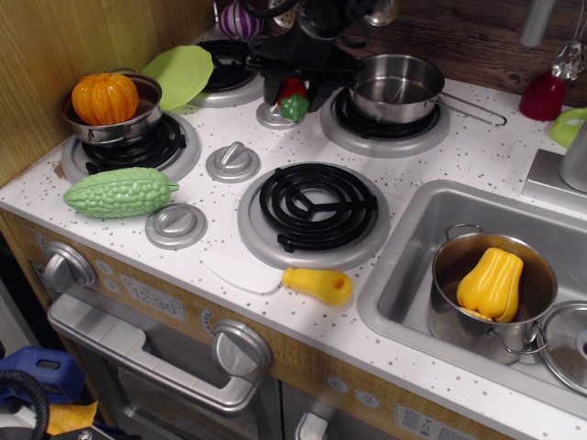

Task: Put pepper in pot or pan

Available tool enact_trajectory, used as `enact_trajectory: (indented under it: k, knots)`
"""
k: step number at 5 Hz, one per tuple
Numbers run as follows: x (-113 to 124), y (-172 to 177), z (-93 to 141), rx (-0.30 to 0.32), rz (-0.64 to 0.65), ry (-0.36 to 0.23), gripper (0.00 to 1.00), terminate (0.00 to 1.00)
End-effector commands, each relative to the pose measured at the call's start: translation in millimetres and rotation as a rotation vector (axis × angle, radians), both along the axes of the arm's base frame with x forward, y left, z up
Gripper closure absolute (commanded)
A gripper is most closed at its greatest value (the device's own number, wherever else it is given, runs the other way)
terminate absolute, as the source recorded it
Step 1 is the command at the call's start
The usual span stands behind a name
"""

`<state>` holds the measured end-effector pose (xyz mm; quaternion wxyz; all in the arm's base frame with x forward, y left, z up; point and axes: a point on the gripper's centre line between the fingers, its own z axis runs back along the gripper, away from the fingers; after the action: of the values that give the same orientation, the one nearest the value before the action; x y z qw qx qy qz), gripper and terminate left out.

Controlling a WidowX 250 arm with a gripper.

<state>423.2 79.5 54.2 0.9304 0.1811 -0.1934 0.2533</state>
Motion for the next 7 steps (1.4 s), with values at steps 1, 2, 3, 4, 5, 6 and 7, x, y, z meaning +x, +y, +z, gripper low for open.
enact_trajectory:
  k: [1, 2, 3, 4, 5, 6, 7]
  knots:
    - [27.1, -25.3, 48.0, -0.008, 0.025, -0.226, 1.00, 0.00]
    - [35.2, -40.5, 50.3, 0.028, 0.015, -0.306, 1.00, 0.00]
    - [45.9, -53.5, 50.7, 0.049, 0.006, -0.379, 1.00, 0.00]
    - [54.2, -61.0, 46.6, 0.053, -0.017, -0.427, 1.00, 0.00]
    - [61.0, -57.5, 41.0, 0.025, -0.056, -0.461, 0.00, 0.00]
    - [61.0, -57.5, 41.0, 0.025, -0.056, -0.461, 0.00, 0.00]
    - [61.0, -57.5, 41.0, 0.025, -0.056, -0.461, 0.00, 0.00]
